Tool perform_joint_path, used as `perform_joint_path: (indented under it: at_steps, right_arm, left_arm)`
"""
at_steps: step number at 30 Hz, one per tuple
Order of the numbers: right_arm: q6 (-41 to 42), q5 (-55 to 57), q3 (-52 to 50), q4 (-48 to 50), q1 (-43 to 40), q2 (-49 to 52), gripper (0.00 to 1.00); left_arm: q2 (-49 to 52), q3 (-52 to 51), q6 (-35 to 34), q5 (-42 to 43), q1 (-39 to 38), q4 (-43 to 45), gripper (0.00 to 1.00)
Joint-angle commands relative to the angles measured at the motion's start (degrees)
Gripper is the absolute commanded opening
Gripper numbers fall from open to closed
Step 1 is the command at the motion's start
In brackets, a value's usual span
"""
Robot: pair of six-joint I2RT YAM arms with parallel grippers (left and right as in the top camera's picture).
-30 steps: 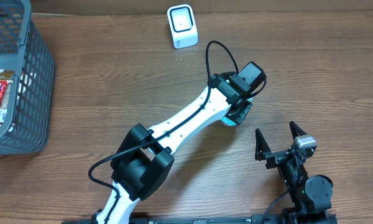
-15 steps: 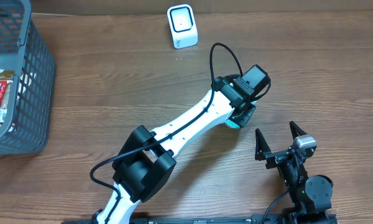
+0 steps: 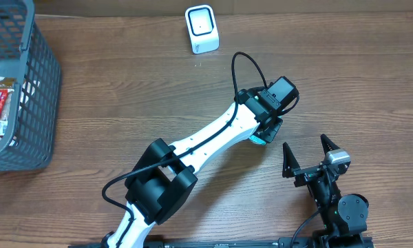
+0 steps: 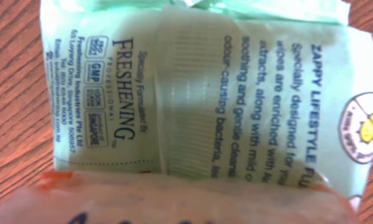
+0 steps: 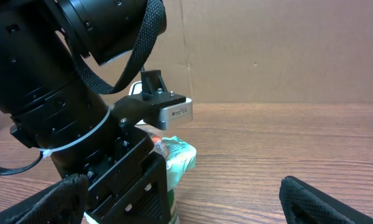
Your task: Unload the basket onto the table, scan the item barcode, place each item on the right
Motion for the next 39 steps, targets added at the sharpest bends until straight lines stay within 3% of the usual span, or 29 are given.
perform_joint_path:
  at_steps: [1,3,6,14,34,39]
  right_arm:
    - [0.28,-0.07,-0.61,0.24,0.00,-0.57,1.00]
    - [0.28,-0.07,-0.61,0.24,0.00,-0.57,1.00]
    - [0.28,-0.07,-0.61,0.22,0.00,-0.57,1.00]
    - [0.28,-0.07,-0.61,0.22,0.00,-0.57,1.00]
    - [0.28,-0.07,-0.61,0.24,0.00,-0.57,1.00]
    - [0.28,-0.07,-0.61,0.24,0.00,-0.57,1.00]
  left_arm:
    - [0.00,0.20,-1.20,-0.94,-0.72,0.94,0.53]
    - [0.02,0.20,-1.20,-0.92,-0.76,0.94,0.58]
    - [0.07,0.20,-1.20,-0.92,-0.83,0.87,0.76]
    - [0.07,0.20,-1.18,-0.68,-0.83,0.90,1.00]
    - [-1.36,3.50,1.01,-0.70,-0.76,-1.09,1.00]
    - [-1.36,3.50,1.86,-0.70,-0.74,-1.33,0.88]
